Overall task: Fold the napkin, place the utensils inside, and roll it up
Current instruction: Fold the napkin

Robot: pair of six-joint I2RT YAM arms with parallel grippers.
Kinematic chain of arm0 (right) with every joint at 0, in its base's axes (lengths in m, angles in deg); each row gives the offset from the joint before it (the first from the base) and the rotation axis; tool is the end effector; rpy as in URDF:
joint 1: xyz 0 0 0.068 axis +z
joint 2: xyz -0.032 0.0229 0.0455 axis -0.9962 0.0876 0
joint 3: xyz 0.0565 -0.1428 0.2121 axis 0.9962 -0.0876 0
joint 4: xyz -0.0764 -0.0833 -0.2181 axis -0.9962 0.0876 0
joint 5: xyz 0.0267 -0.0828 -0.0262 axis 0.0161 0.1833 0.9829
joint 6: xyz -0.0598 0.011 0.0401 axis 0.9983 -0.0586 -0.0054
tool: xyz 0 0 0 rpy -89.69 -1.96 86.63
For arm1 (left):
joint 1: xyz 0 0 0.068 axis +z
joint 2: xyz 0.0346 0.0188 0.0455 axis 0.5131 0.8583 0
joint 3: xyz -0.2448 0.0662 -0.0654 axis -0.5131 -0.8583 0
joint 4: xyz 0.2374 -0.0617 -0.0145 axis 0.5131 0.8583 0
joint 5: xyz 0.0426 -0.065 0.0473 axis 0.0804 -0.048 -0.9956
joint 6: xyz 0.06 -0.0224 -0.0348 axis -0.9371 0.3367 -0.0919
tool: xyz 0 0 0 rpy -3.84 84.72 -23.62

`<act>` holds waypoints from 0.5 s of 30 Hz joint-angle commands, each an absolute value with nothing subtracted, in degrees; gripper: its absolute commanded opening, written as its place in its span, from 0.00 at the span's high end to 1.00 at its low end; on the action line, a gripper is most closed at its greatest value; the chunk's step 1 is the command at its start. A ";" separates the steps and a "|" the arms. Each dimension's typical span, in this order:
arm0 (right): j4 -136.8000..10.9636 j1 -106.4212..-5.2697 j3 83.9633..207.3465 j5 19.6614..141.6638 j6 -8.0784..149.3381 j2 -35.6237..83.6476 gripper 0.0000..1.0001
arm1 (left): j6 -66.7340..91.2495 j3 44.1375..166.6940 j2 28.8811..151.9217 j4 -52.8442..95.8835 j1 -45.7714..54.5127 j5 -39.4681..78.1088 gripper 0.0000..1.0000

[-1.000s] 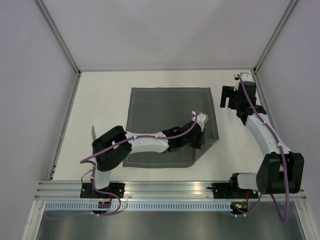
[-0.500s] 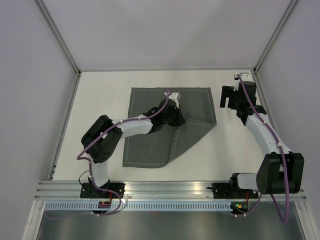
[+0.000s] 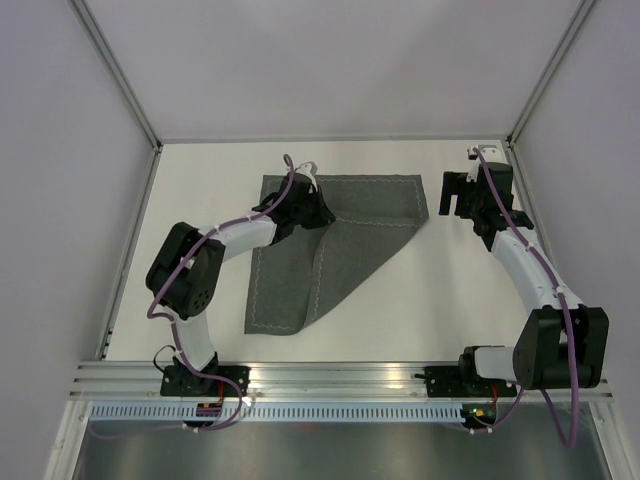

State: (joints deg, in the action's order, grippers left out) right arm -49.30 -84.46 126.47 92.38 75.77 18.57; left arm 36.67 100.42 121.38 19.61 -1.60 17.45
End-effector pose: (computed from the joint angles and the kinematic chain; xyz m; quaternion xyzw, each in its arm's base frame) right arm 0.3047 -0.0015 0.2660 0.0257 0.8797 -0.0223 0.4743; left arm 0.3470 -0.2289 0.1808 -0.0016 0.8868 -0.2994 0.3520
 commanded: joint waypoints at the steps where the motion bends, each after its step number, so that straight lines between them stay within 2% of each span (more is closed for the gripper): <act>1: -49.28 -84.53 127.50 91.65 76.21 16.32 0.04 | 36.01 102.42 118.35 20.81 1.16 19.93 0.98; 15: -49.28 -84.62 127.24 90.77 76.48 16.23 0.05 | 33.90 110.58 121.95 27.13 10.12 22.57 0.98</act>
State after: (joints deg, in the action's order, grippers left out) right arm -49.30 -84.46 126.47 91.11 75.93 17.78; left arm 36.01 106.74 121.25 24.97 9.02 20.53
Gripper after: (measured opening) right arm 0.957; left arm 0.033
